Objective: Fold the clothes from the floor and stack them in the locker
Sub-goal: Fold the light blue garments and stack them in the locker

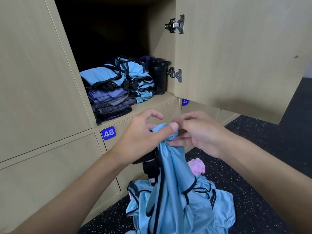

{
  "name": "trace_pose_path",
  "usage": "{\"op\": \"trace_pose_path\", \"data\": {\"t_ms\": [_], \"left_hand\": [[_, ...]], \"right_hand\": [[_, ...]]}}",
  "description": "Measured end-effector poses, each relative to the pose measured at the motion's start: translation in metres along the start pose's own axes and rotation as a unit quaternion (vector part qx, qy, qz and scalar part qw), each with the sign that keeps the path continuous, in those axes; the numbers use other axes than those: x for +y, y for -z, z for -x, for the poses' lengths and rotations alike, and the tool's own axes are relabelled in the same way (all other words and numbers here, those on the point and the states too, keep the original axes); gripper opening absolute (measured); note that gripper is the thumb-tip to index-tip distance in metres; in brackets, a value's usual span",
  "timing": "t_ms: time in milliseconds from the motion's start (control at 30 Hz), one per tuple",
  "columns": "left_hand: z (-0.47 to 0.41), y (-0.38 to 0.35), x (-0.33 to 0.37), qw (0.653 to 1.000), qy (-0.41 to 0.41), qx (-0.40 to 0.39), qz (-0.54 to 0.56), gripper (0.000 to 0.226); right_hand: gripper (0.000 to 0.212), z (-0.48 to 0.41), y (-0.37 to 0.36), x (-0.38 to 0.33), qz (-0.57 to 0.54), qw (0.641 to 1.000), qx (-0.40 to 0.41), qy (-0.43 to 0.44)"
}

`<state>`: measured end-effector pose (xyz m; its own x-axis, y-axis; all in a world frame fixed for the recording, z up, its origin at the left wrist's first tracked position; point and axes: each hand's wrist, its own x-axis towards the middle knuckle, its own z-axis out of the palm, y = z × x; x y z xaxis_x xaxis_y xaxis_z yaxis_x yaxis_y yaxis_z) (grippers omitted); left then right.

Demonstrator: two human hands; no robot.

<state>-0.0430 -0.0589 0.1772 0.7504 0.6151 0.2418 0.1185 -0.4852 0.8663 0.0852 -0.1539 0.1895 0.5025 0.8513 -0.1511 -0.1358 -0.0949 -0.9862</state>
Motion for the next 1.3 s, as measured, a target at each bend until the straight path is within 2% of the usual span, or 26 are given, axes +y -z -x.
{"op": "trace_pose_path", "data": {"t_ms": [100,300,367,433,500,567,633,667,733,800,867,967,1067,1133,1233,1300], "left_hand": [[0.003,0.001,0.001,0.999,0.010,-0.043,0.011,0.058],[-0.004,0.012,-0.006,0.999,0.037,-0.017,0.027,0.062],[-0.004,0.015,-0.004,0.998,0.043,-0.009,0.047,0.060],[-0.004,0.017,-0.001,0.996,0.050,-0.003,0.078,0.059],[-0.005,0.019,0.002,0.992,0.058,0.001,0.110,0.060],[-0.005,0.023,0.004,0.989,0.061,0.005,0.135,0.062],[-0.005,0.027,0.006,0.984,0.058,0.004,0.166,0.061],[-0.005,0.029,0.006,0.982,0.055,-0.001,0.178,0.061],[-0.005,0.032,0.007,0.980,0.054,-0.017,0.191,0.061],[-0.005,0.034,0.008,0.978,0.061,-0.035,0.196,0.061],[-0.003,0.037,0.009,0.974,0.065,-0.060,0.211,0.063],[-0.001,0.034,0.011,0.982,0.051,-0.062,0.170,0.065],[-0.002,0.027,0.010,0.991,0.038,0.013,0.128,0.050],[-0.003,0.028,0.009,0.987,0.037,0.029,0.151,0.047],[-0.006,0.038,0.012,0.970,0.025,0.047,0.239,0.046],[-0.009,0.043,0.014,0.955,0.030,0.071,0.286,0.043]], "right_hand": [[0.018,0.001,0.000,-0.002,-0.020,1.000,-0.014,0.009],[0.040,0.003,0.009,-0.006,-0.069,0.995,-0.060,0.036],[0.040,0.004,0.011,-0.004,-0.026,0.997,-0.044,0.059],[0.041,0.000,0.011,0.002,0.045,0.995,0.006,0.093],[0.051,-0.005,0.011,0.009,0.093,0.989,0.039,0.111],[0.071,-0.009,0.014,0.013,0.133,0.986,0.012,0.102],[0.086,-0.009,0.017,0.015,0.150,0.984,-0.055,0.076],[0.085,-0.008,0.017,0.016,0.149,0.983,-0.083,0.066],[0.065,-0.006,0.014,0.018,0.132,0.983,-0.110,0.070],[0.045,-0.006,0.010,0.020,0.106,0.984,-0.110,0.090],[0.039,-0.007,0.008,0.021,0.082,0.986,-0.095,0.110],[0.039,-0.008,0.004,0.022,0.065,0.988,-0.047,0.129],[0.044,-0.007,-0.002,0.023,0.070,0.988,-0.024,0.139],[0.049,-0.006,0.000,0.021,0.065,0.988,-0.061,0.129],[0.057,-0.003,0.011,0.016,0.075,0.978,-0.175,0.088],[0.062,-0.001,0.014,0.017,0.099,0.969,-0.217,0.065]]}}
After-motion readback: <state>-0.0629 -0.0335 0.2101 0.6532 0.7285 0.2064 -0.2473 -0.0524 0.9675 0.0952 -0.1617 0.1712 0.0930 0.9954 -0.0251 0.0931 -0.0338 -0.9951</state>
